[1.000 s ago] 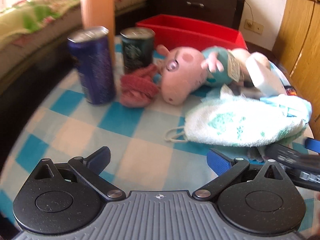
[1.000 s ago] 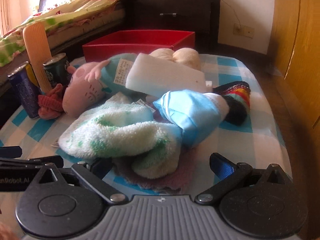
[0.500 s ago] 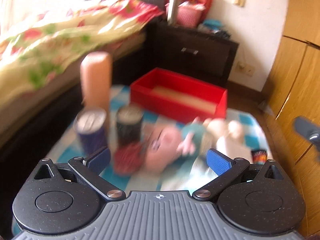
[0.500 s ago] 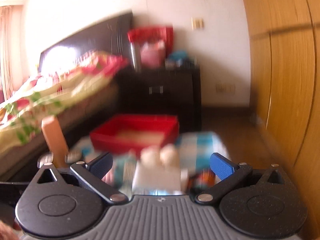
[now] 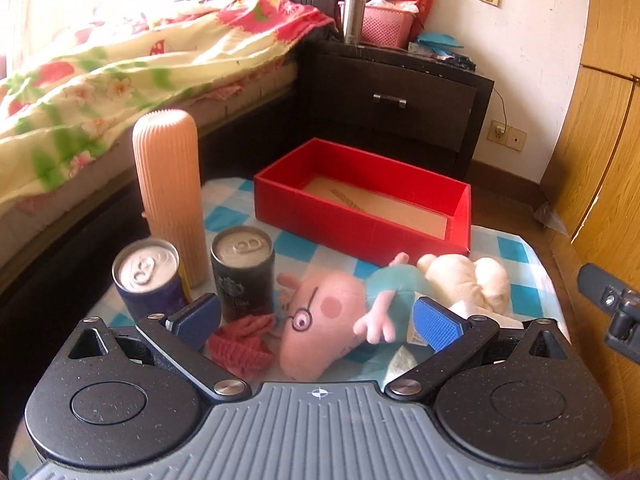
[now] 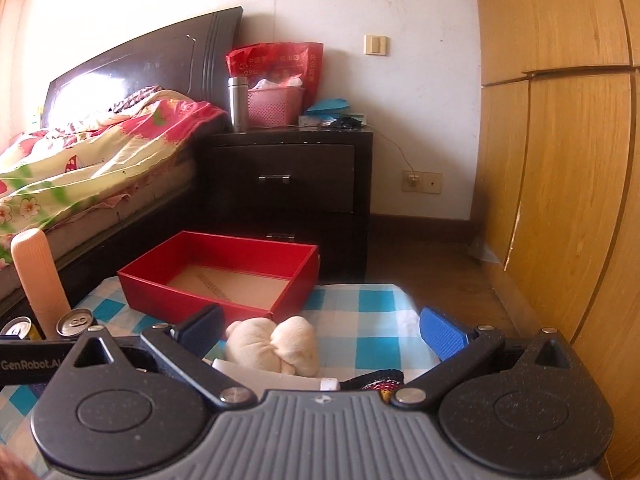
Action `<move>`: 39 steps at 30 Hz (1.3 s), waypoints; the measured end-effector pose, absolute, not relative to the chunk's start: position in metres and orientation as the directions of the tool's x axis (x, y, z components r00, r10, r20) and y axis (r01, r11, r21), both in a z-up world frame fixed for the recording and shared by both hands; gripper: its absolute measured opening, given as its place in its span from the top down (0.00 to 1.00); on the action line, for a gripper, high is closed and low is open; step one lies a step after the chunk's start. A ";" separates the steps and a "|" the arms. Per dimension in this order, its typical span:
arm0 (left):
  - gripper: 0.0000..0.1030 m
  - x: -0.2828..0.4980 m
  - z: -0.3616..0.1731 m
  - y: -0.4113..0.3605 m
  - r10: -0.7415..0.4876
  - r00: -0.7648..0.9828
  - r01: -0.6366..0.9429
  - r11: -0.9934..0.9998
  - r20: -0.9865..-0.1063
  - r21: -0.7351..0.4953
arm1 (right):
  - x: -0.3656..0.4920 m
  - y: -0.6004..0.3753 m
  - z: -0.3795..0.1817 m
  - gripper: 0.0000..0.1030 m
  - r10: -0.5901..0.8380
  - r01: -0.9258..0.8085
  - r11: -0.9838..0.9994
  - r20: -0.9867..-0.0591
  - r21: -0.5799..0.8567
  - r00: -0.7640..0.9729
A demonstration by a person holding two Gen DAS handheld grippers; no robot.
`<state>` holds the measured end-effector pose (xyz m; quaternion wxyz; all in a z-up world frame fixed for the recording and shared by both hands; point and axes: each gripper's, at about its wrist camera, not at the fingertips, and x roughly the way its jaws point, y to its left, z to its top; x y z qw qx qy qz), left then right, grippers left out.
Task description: Organize soft objects
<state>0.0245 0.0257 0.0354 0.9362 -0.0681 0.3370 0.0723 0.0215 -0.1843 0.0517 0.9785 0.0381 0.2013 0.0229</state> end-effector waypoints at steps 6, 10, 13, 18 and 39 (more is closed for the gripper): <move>0.05 0.016 0.041 0.015 0.080 0.776 -0.150 0.987 -0.626 -0.060 | 0.014 -0.187 0.052 0.18 0.044 -0.007 0.996 -0.399 0.093 0.916; 0.05 0.014 0.042 0.013 0.080 0.777 -0.160 0.984 -0.624 -0.073 | 0.009 -0.191 0.054 0.18 0.037 0.005 0.995 -0.401 0.103 0.915; 0.05 0.015 0.041 0.010 0.078 0.774 -0.157 0.985 -0.629 -0.072 | 0.008 -0.191 0.055 0.18 0.033 0.008 0.995 -0.403 0.099 0.915; 0.05 0.015 0.043 0.004 0.078 0.782 -0.146 0.987 -0.619 -0.060 | 0.009 -0.189 0.052 0.18 0.041 0.000 0.995 -0.419 0.097 0.907; 0.05 0.013 0.046 -0.002 0.091 0.789 -0.123 0.992 -0.608 -0.011 | 0.004 -0.191 0.052 0.18 0.066 -0.010 0.991 -0.416 0.134 0.907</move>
